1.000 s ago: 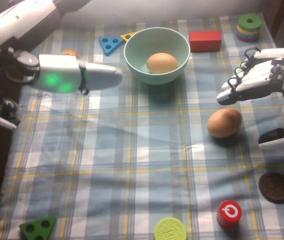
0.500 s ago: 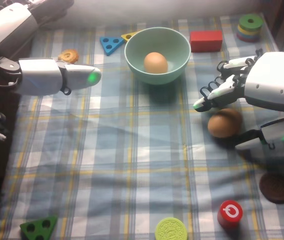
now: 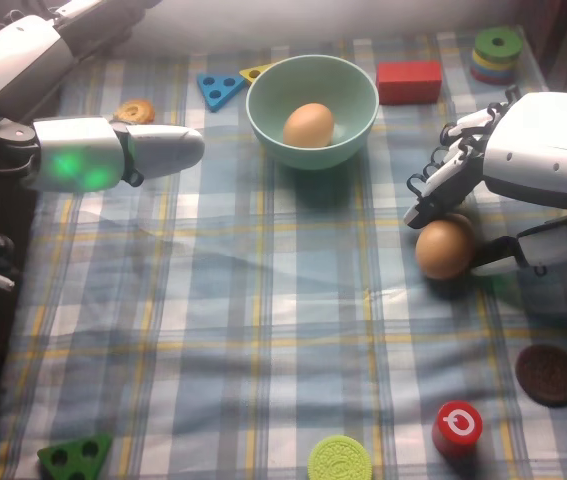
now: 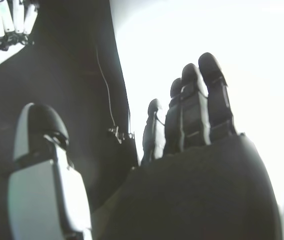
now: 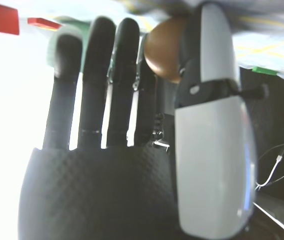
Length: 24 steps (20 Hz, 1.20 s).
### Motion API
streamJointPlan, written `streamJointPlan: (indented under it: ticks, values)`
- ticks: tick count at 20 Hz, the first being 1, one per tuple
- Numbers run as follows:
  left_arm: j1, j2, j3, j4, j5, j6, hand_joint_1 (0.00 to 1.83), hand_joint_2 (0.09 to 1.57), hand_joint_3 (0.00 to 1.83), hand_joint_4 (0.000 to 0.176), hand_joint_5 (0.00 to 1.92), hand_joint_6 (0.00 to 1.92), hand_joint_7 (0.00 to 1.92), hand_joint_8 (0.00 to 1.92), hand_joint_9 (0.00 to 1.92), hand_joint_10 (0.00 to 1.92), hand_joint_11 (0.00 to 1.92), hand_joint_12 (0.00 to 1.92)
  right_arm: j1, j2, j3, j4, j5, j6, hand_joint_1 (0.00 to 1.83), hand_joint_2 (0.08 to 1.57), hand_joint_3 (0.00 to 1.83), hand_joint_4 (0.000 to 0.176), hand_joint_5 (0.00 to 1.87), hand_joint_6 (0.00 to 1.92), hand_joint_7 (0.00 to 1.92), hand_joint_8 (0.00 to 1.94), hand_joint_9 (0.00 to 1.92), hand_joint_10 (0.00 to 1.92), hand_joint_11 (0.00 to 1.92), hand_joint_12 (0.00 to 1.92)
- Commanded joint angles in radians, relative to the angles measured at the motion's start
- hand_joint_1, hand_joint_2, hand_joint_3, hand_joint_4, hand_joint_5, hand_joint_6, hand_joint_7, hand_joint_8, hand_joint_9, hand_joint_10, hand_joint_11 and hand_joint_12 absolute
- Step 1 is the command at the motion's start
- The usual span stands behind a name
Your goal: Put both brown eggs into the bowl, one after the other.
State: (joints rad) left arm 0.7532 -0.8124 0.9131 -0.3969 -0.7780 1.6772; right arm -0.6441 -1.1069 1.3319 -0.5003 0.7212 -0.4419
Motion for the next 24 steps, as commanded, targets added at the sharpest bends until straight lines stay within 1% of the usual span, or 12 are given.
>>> streamJointPlan:
  ticks: [1, 4, 7, 9, 10, 11, 13, 14, 15, 18, 21, 24]
  values:
    - [-0.005, 0.004, 0.003, 0.015, -0.122, -0.012, 0.66, 0.94, 0.00, 0.176, 0.12, 0.01, 0.17, 0.01, 0.22, 0.01, 0.00, 0.67, 0.003, -0.003, -0.004, 0.004, 0.053, -0.006, 1.24, 1.07, 0.00, 0.032, 1.03, 0.90, 1.12, 0.76, 0.89, 0.60, 0.47, 1.45]
    - [-0.003, 0.004, 0.003, 0.014, -0.122, -0.014, 0.63, 0.95, 0.00, 0.176, 0.12, 0.00, 0.18, 0.00, 0.23, 0.00, 0.00, 0.74, 0.003, -0.003, -0.006, -0.001, 0.053, 0.001, 1.25, 1.06, 0.00, 0.004, 1.01, 0.97, 1.19, 0.61, 1.02, 0.59, 0.66, 1.46]
    - [0.001, 0.004, 0.003, 0.011, -0.121, -0.016, 0.66, 0.95, 0.00, 0.176, 0.11, 0.00, 0.16, 0.00, 0.22, 0.00, 0.00, 0.72, 0.003, -0.002, -0.006, 0.000, 0.058, 0.007, 1.25, 1.07, 0.00, 0.000, 1.03, 0.78, 1.13, 0.87, 1.06, 0.87, 0.82, 1.58]
    - [0.006, 0.003, 0.003, 0.007, -0.120, -0.019, 0.70, 0.93, 0.00, 0.176, 0.13, 0.00, 0.18, 0.00, 0.23, 0.00, 0.00, 0.74, 0.004, 0.002, -0.006, 0.013, 0.076, 0.012, 1.26, 1.04, 0.00, 0.000, 1.15, 0.64, 1.16, 0.77, 1.07, 0.69, 0.75, 1.36]
    - [0.009, 0.003, 0.003, 0.005, -0.120, -0.020, 0.69, 0.94, 0.00, 0.176, 0.11, 0.00, 0.17, 0.00, 0.23, 0.00, 0.00, 0.71, 0.004, 0.005, -0.008, 0.025, 0.092, 0.012, 1.25, 1.05, 0.00, 0.018, 1.12, 0.71, 1.16, 0.76, 1.07, 0.62, 0.67, 1.36]
    - [0.012, 0.003, 0.003, 0.003, -0.120, -0.022, 0.71, 0.93, 0.00, 0.176, 0.11, 0.00, 0.17, 0.00, 0.23, 0.00, 0.00, 0.71, 0.004, 0.009, -0.010, 0.038, 0.108, 0.012, 1.26, 1.04, 0.00, 0.000, 1.14, 0.65, 1.17, 0.77, 1.09, 0.64, 0.70, 1.40]
    - [0.015, 0.003, 0.004, 0.002, -0.118, -0.025, 0.70, 0.94, 0.00, 0.176, 0.11, 0.00, 0.17, 0.00, 0.23, 0.00, 0.00, 0.71, 0.004, 0.017, -0.013, 0.060, 0.134, 0.012, 1.28, 1.05, 0.00, 0.000, 1.26, 0.27, 1.08, 1.07, 1.00, 1.13, 0.72, 1.66]
    - [0.015, 0.003, 0.004, 0.002, -0.118, -0.026, 0.69, 0.94, 0.00, 0.176, 0.11, 0.00, 0.17, 0.00, 0.24, 0.00, 0.00, 0.75, 0.004, 0.020, -0.013, 0.072, 0.145, 0.012, 1.29, 1.04, 0.00, 0.000, 1.26, 0.28, 1.14, 0.98, 1.01, 1.22, 0.72, 1.74]
    - [0.015, 0.003, 0.004, 0.001, -0.118, -0.027, 0.67, 0.94, 0.00, 0.176, 0.11, 0.00, 0.17, 0.00, 0.24, 0.00, 0.00, 0.76, 0.004, 0.023, -0.012, 0.086, 0.155, 0.012, 1.27, 1.02, 0.00, 0.000, 1.18, 0.55, 1.24, 0.71, 1.06, 0.96, 0.76, 1.54]
    - [0.016, 0.003, 0.004, 0.000, -0.118, -0.029, 0.66, 0.95, 0.00, 0.176, 0.12, 0.00, 0.18, 0.00, 0.26, 0.01, 0.00, 0.85, 0.004, 0.026, -0.012, 0.109, 0.174, 0.012, 1.28, 1.03, 0.00, 0.000, 1.09, 0.69, 1.25, 0.71, 1.15, 0.84, 0.89, 1.39]
    - [0.018, 0.003, 0.004, -0.002, -0.118, -0.030, 0.63, 0.96, 0.00, 0.176, 0.12, 0.00, 0.17, 0.00, 0.27, 0.00, 0.00, 0.87, 0.004, 0.026, -0.012, 0.129, 0.192, 0.012, 1.28, 1.06, 0.00, 0.000, 1.17, 0.40, 1.10, 1.06, 1.08, 1.17, 0.93, 1.56]
    - [0.022, 0.002, 0.005, -0.004, -0.117, -0.031, 0.60, 0.96, 0.00, 0.176, 0.12, 0.00, 0.16, 0.00, 0.26, 0.00, 0.00, 0.90, 0.004, 0.026, -0.011, 0.140, 0.204, 0.011, 1.30, 1.04, 0.00, 0.000, 1.21, 0.35, 1.18, 0.91, 1.14, 1.02, 0.97, 1.40]
